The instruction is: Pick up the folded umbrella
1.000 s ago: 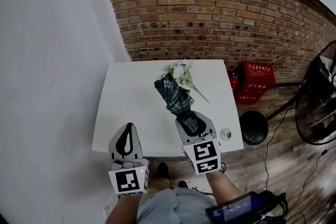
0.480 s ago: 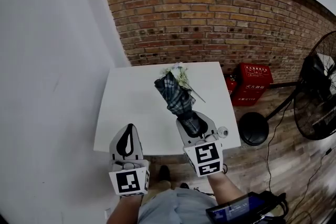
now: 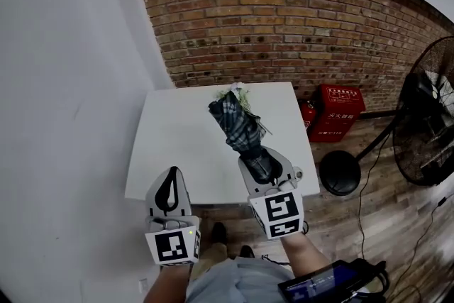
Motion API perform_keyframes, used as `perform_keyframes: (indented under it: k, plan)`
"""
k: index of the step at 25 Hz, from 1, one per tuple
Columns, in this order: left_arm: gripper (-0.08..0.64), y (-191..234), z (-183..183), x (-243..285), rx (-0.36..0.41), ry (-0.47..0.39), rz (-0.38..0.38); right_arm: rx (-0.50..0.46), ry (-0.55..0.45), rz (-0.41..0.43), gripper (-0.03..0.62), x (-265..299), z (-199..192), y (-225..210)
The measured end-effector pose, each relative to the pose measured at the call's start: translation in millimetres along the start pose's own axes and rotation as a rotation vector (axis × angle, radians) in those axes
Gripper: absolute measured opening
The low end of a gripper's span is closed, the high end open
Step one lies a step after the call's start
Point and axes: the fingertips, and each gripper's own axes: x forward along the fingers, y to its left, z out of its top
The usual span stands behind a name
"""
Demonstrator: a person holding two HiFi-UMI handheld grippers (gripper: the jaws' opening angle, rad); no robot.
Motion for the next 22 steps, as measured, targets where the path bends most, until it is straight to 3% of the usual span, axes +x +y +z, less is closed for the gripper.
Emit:
perform_keyframes:
  k: [22]
  plan:
    - [0.006, 25.2, 27.6, -9.6, 0.015, -0.076, -0.04, -0.009, -0.123, -0.083, 0.193, -20.0, 47.4, 17.2]
